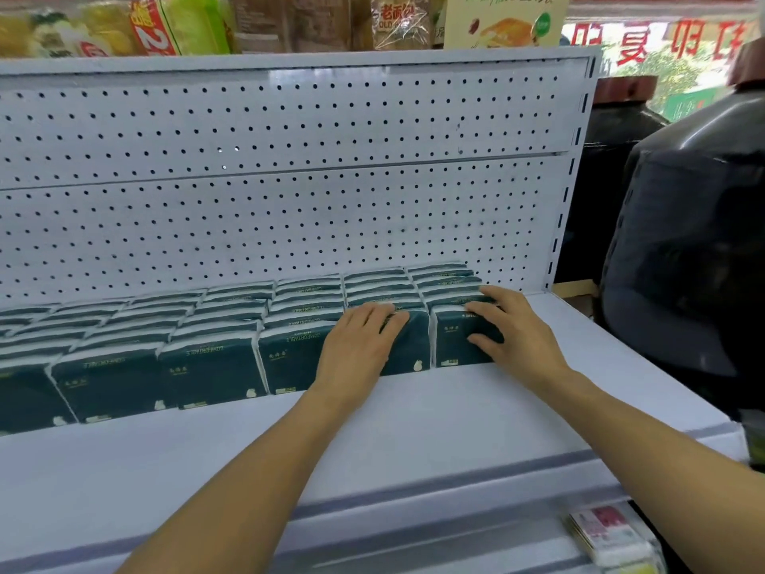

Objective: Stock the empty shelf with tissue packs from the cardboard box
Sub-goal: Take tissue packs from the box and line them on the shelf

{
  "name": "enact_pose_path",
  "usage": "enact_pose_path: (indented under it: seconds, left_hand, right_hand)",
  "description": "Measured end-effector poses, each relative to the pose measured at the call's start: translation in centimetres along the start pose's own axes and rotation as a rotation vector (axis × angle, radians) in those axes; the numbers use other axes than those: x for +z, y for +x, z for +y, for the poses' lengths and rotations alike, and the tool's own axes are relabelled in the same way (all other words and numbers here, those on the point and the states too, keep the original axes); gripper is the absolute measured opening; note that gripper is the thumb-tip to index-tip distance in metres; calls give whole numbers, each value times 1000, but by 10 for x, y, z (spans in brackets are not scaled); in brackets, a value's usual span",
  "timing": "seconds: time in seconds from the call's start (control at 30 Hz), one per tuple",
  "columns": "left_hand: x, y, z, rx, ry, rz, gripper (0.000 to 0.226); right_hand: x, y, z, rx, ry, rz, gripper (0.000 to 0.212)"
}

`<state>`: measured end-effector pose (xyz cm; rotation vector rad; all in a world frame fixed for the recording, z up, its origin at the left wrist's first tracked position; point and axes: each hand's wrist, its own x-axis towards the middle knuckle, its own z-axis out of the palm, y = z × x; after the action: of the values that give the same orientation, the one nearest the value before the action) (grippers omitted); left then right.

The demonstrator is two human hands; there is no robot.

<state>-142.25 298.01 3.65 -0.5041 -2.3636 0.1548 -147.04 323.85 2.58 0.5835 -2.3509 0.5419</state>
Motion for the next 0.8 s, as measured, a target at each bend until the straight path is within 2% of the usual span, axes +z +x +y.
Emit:
enact_pose_path:
  seconds: [0.27,0.5,0.67,0.8]
  left_hand:
    - [4,0,-1,-8,-9,-24,79]
    - [4,-2,-1,-19,10,-27,76]
    - [-14,2,4,-71,39,-146,76]
    - [-42,-11,11,-211,17,-62,78]
  right_hand:
    - [3,3,8,-139,-1,9,46]
    - [-1,7,-1,-65,-28,-70,46]
    - [-15,10,-21,29,-140,-186,58]
    - [-34,-11,-51,60,-66,-105,62]
